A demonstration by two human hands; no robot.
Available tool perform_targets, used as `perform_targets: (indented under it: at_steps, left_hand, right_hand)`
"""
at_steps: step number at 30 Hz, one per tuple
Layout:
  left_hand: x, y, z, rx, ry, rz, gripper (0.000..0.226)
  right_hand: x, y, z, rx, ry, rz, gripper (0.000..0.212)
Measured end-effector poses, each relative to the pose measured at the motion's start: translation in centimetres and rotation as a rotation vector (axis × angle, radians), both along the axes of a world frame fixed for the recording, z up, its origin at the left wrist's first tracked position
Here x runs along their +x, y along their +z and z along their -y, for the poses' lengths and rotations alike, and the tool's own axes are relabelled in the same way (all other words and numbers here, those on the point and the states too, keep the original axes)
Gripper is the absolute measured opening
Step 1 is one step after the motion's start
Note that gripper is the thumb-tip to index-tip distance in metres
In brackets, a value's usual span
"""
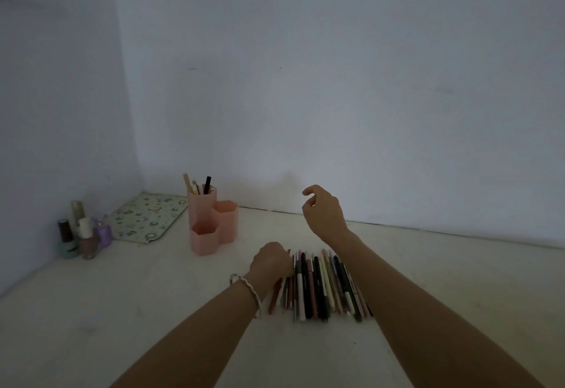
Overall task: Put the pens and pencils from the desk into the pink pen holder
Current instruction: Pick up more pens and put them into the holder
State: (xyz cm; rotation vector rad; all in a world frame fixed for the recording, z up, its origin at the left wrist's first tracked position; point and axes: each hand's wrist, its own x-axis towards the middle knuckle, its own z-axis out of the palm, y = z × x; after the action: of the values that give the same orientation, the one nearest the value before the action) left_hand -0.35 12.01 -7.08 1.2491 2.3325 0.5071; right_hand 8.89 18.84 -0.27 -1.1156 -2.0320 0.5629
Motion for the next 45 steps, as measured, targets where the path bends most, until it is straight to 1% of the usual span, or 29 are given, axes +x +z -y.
perform_targets:
  at_steps: [2,5,11,14,17,22,23,25,27,28,30,32,33,34,36,42,44,45]
  left_hand:
    - [-0.4,0.0,0.2,0.022,0.01,-0.001,0.027]
    - [-0.9,0.3,0.6,0.033,0.007,-0.023,0.018]
    - [-1.4,0.2,1.4,0.031,0.03,-0.017,0.025]
    - [-0.9,0.1,1.2,0.043,0.05,-0.002,0.019]
    - [-0.3,0.1,1.3,0.036,0.017,-0.001,0.029]
    - [-0.7,0.5,1.5,0.063,0.043,0.101,0.034]
    - [-1.0,1.0,1.4,0.098,0.067,0.161,0.032]
    - [-2.0,2.6,1.4,0.245,0.114,0.29,0.026]
    - [-3.4,4.6,1.6,0.446,0.117,0.316,0.023]
    - [-4.0,5.6,1.8,0.543,0.118,0.299,0.026]
    - [-5.1,7.3,2.4,0.693,0.14,0.249,0.047]
    - [-5.9,8.2,2.9,0.781,0.153,0.192,0.071]
    - [-6.2,8.5,3.2,0.803,0.152,0.175,0.077]
    - [-6.4,8.6,3.4,0.817,0.147,0.169,0.079]
    - [-6.9,8.7,3.6,0.837,0.152,0.161,0.073]
    - [-8.3,8.5,4.2,0.933,0.184,0.124,0.059]
    - [-8.7,8.9,4.5,0.993,0.186,0.133,0.055]
    - [-9.2,9.4,4.8,1.044,0.196,0.119,0.053]
  right_hand:
    - [0.0,-0.4,0.0,-0.016,0.005,0.0,0.028]
    - [-0.1,-0.6,0.2,-0.029,0.01,0.003,0.029]
    - [-0.8,-1.0,1.1,-0.049,0.026,0.009,0.029]
    - [-1.0,-1.0,1.6,-0.04,0.031,0.019,0.029]
    - [-0.9,-0.8,1.8,-0.039,0.03,0.014,0.029]
    - [-0.5,-0.5,1.8,-0.074,0.023,0.02,0.03]
    - [-0.5,-0.5,1.8,-0.085,0.024,0.047,0.029]
    - [-0.5,-0.6,1.7,-0.107,0.026,0.147,0.023]
    - [-0.9,-1.1,2.0,-0.139,0.013,0.291,0.014]
    - [-1.2,-1.5,2.2,-0.159,0.005,0.364,0.013]
    - [-1.7,-2.3,2.7,-0.194,-0.004,0.486,0.02]
    - [-2.0,-3.2,3.1,-0.194,-0.005,0.581,0.026]
    - [-2.2,-3.6,3.4,-0.183,-0.006,0.62,0.028]
    - [-2.3,-3.9,3.6,-0.172,-0.012,0.659,0.03]
    - [-2.8,-4.5,4.0,-0.151,-0.026,0.716,0.032]
    - [-4.4,-5.9,5.3,-0.11,-0.054,0.698,0.03]
    - [-4.8,-6.1,5.3,-0.159,-0.039,0.626,0.029]
    - [-5.0,-5.7,5.2,-0.192,-0.021,0.552,0.028]
